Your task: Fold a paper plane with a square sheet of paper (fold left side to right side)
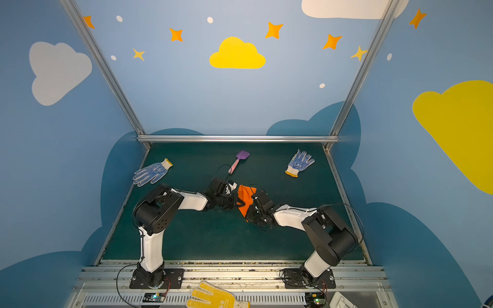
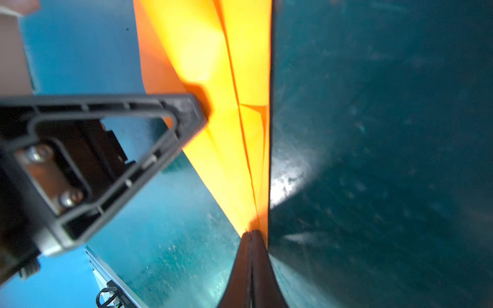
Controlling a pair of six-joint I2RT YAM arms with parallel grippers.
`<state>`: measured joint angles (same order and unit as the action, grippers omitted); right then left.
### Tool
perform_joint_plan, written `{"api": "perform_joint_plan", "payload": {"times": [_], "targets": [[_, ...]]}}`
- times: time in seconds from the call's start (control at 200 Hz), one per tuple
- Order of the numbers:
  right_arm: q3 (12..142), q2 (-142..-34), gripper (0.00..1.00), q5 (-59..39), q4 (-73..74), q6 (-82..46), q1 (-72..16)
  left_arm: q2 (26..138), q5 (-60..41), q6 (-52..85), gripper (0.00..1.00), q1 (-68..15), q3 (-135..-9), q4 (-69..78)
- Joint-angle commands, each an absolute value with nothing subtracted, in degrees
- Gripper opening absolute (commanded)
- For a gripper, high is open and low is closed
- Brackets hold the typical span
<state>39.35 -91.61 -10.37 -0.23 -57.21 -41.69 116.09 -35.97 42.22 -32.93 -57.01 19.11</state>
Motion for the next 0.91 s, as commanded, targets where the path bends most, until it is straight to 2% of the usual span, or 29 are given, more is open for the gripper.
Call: {"api": "perform_joint_plan", "payload": {"times": [0.0, 0.901], "targets": [[36.4, -93.8, 0.0, -8.2, -7.4, -57.5, -41.7, 118.5, -32.4, 40.3, 0.04, -31.2, -58.0, 14.4], [36.1, -94.8, 0.0, -8.8, -5.4, -57.8, -42.0, 129.8, -25.5, 29.5, 0.04, -23.5, -81.1, -10.9]]}}
